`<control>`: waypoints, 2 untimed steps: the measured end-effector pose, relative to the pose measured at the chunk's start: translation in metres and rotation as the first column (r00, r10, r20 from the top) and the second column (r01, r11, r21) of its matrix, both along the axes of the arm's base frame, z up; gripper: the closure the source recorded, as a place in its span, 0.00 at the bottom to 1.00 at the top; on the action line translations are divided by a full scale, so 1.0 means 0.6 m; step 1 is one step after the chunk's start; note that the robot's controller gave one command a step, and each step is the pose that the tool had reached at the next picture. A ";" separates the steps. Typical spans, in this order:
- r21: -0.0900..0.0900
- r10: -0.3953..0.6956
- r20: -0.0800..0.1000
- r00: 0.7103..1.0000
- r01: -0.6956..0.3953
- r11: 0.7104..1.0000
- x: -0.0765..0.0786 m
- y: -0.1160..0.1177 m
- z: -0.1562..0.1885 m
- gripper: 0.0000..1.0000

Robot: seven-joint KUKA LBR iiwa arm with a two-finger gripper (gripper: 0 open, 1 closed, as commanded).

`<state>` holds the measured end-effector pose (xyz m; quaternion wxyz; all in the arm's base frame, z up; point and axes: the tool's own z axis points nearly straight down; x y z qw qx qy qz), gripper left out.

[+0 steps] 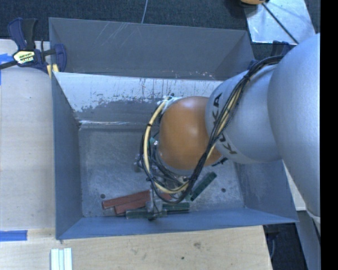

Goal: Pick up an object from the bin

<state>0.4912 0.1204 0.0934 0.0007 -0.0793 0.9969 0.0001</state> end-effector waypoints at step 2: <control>0.000 0.371 0.008 0.928 -0.371 0.928 0.022 0.047 -0.027 1.00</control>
Offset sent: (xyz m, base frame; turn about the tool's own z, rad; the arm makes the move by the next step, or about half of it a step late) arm 0.0000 0.0000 0.0000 0.0000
